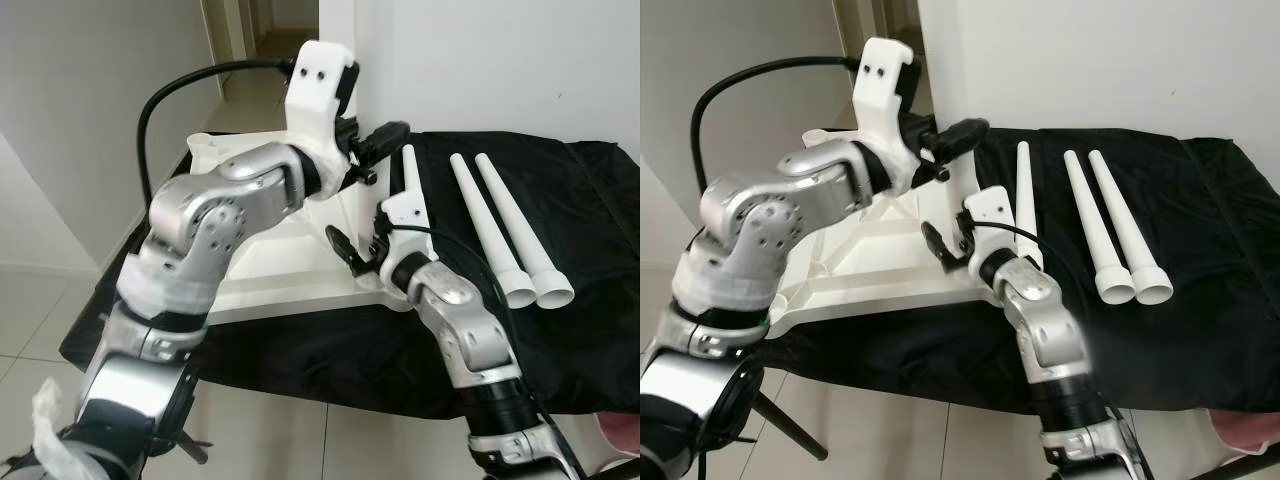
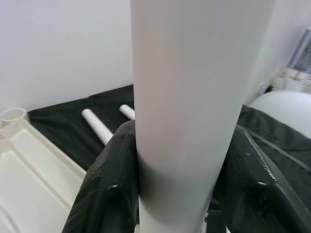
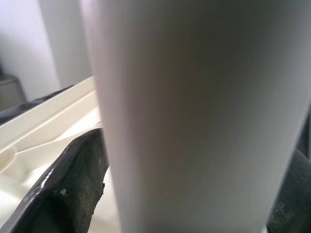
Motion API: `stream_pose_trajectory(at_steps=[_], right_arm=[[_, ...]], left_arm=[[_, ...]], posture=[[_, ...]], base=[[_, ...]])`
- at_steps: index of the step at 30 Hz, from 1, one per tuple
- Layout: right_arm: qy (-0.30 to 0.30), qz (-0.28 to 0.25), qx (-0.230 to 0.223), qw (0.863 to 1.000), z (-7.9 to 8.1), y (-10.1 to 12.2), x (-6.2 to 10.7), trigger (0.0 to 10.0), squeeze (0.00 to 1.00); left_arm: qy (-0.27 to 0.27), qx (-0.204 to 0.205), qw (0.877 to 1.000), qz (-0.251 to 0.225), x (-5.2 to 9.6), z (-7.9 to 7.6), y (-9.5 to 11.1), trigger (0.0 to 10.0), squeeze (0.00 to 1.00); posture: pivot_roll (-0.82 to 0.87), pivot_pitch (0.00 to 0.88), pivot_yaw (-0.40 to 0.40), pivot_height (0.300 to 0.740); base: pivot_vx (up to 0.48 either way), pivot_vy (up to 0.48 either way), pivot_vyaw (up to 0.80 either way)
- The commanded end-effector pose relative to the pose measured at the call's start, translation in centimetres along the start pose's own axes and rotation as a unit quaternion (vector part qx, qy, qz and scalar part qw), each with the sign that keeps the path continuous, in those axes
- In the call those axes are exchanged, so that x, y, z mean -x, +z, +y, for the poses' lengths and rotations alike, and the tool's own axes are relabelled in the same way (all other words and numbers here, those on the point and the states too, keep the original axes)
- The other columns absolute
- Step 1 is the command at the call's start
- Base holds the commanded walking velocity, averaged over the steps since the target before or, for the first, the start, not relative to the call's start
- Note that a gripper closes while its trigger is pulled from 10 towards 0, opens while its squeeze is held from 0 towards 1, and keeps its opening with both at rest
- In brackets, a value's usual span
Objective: Building children table
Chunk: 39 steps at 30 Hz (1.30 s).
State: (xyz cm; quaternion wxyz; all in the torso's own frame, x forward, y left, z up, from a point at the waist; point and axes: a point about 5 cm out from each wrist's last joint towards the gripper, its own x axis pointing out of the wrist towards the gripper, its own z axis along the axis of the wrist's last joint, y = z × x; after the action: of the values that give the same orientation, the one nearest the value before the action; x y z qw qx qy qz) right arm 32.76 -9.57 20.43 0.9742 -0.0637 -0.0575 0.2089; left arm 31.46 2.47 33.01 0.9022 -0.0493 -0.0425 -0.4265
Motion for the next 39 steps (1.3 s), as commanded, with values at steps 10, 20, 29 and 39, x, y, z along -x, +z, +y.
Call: stream_pose_trajectory(at_steps=[10, 20, 29, 39], right_arm=[[-0.134, 0.007, 0.042, 0.990, -1.2, 0.5, -1.7, 10.0, 0.00], [-0.184, -0.009, 0.061, 0.981, -0.9, 0.6, -2.1, 10.0, 0.00], [-0.190, -0.013, 0.063, 0.980, -0.9, 0.6, -2.2, 10.0, 0.00], [-0.195, -0.021, 0.056, 0.979, -1.0, 0.6, -2.7, 10.0, 0.00]], left_arm=[[0.082, 0.000, 0.996, -0.044, -2.4, 0.8, 1.9, 10.0, 0.00], [0.094, -0.007, 0.994, -0.048, -3.2, 0.8, 2.3, 10.0, 0.00], [0.089, -0.002, 0.995, -0.052, -3.6, 0.7, 2.3, 10.0, 0.00], [0.084, -0.004, 0.995, -0.055, -3.9, 0.3, 2.4, 10.0, 0.00]], posture=[[-0.09, 0.000, 0.076, 0.740], [-0.09, 0.000, 0.082, 0.740], [-0.09, 0.000, 0.082, 0.740], [-0.08, 0.000, 0.074, 0.740]], base=[[0.000, 0.000, 0.00], [0.000, 0.000, 0.00], [0.000, 0.000, 0.00], [0.000, 0.000, 0.00]])
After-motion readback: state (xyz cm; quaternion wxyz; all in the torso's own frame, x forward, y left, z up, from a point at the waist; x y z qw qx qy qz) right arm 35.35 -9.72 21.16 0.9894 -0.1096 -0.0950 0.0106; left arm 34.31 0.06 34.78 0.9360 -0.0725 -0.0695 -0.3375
